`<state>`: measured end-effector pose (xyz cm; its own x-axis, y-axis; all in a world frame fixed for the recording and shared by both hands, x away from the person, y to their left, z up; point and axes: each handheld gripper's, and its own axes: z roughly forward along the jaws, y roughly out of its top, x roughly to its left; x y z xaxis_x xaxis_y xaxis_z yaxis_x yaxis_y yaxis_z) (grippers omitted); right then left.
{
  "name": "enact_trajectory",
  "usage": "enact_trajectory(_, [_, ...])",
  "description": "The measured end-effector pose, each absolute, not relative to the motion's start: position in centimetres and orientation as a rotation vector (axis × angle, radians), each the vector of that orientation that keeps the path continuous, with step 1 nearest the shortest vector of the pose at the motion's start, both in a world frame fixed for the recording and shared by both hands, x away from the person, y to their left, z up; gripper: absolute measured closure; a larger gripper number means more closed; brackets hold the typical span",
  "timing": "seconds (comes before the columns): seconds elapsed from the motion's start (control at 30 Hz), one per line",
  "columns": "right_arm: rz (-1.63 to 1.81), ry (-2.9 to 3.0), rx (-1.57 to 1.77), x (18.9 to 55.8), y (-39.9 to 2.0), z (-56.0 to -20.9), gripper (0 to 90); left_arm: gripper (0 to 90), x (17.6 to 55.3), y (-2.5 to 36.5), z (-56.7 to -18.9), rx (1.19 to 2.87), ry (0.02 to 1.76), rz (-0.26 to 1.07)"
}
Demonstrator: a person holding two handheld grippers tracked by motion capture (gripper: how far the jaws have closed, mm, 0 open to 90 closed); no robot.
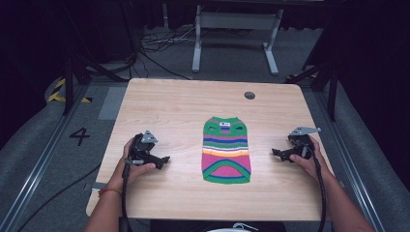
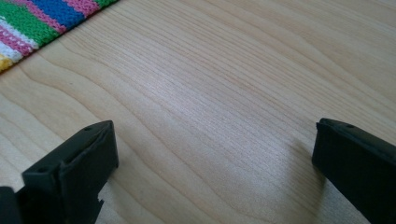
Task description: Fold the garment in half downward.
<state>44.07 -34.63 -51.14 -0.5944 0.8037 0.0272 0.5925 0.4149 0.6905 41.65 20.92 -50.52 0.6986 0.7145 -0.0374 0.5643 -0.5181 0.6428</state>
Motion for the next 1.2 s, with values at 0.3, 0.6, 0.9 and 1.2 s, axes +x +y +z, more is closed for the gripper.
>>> enact_trajectory(0.3, [0.964,2.364,1.213,44.0,-34.6,-51.1,0.4,0.2,41.6,20.9,-50.5,2.267,0.98,0.306])
enact_trajectory(0.6, [0.967,2.376,1.209,44.1,-34.7,-51.1,2.3,0.8,41.7,21.2,-50.4,2.286,0.936,0.277])
enact_trajectory(0.9, [0.984,2.403,1.163,43.7,-34.6,-50.2,22.3,19.3,41.9,21.0,-49.7,2.284,0.877,0.297])
enact_trajectory(1.2, [1.065,2.388,1.159,43.8,-33.9,-47.3,27.8,25.6,43.1,20.6,-47.1,2.237,0.853,0.269])
